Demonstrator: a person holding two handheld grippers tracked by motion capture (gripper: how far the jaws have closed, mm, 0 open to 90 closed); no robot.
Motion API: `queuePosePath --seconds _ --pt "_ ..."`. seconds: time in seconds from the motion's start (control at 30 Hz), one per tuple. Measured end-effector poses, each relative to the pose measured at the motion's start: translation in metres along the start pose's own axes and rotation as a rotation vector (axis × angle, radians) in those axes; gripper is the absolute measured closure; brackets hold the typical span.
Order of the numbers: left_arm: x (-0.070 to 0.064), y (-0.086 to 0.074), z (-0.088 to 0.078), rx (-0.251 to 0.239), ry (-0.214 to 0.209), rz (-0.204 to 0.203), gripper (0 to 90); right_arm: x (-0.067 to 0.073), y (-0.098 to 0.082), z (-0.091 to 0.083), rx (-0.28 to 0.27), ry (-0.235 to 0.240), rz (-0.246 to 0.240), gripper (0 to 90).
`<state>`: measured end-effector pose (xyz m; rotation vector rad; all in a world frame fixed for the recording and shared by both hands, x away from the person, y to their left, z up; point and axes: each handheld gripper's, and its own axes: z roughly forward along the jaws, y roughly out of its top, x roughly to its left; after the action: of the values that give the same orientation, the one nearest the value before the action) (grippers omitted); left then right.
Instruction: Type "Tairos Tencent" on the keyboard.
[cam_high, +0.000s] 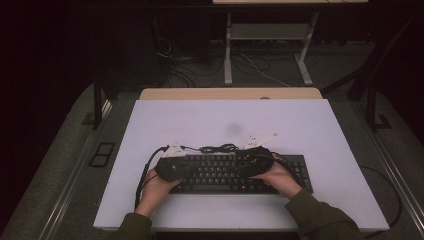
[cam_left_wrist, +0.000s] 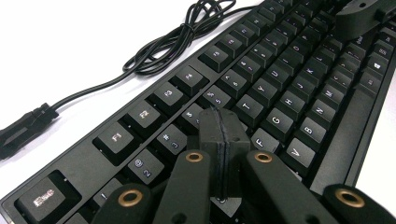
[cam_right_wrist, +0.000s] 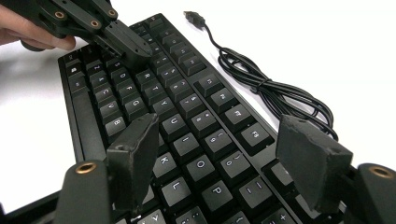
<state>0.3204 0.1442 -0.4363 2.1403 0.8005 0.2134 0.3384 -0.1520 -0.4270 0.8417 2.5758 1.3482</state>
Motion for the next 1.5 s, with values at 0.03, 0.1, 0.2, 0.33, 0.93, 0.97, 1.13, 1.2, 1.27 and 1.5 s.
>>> queuePosePath --seconds 0.03,0.1,0.2,0.33,0.93,0.97,1.13,1.2,1.27,1.5 --pt "0.000 0.000 0.000 0.001 0.000 0.002 88.6 0.000 0.000 0.000 -0.001 -0.001 0.002 29.9" --pt "0.000 0.000 -0.001 -0.017 -0.005 -0.014 88.6 0.000 0.000 -0.001 -0.003 -0.001 0.004 30.1" --pt "-0.001 0.000 -0.003 -0.020 -0.006 -0.013 88.5 -0.001 0.000 -0.001 -0.005 -0.002 0.007 30.3" --pt "-0.002 0.000 -0.006 -0.029 -0.009 -0.015 88.3 -0.001 0.000 -0.002 -0.007 0.001 0.008 30.4" --pt "-0.006 -0.003 -0.020 -0.058 -0.026 -0.051 68.2 0.001 0.002 -0.005 -0.016 0.039 0.026 43.8" --pt "-0.006 -0.004 -0.020 -0.060 -0.029 -0.053 66.0 0.002 0.002 -0.005 -0.017 0.042 0.024 45.3" --pt "-0.006 -0.007 -0.022 -0.058 -0.014 -0.056 54.3 0.005 0.003 -0.004 -0.014 0.057 0.017 54.1" --pt "-0.006 -0.007 -0.023 -0.060 -0.008 -0.058 49.7 0.006 0.003 -0.004 -0.016 0.067 0.017 57.9" --pt "-0.006 -0.008 -0.024 -0.065 0.000 -0.055 45.6 0.007 0.004 -0.004 -0.018 0.074 0.018 61.8" --pt "-0.005 -0.010 -0.023 -0.071 0.006 -0.060 36.9 0.013 0.004 -0.001 -0.010 0.105 0.003 76.6"
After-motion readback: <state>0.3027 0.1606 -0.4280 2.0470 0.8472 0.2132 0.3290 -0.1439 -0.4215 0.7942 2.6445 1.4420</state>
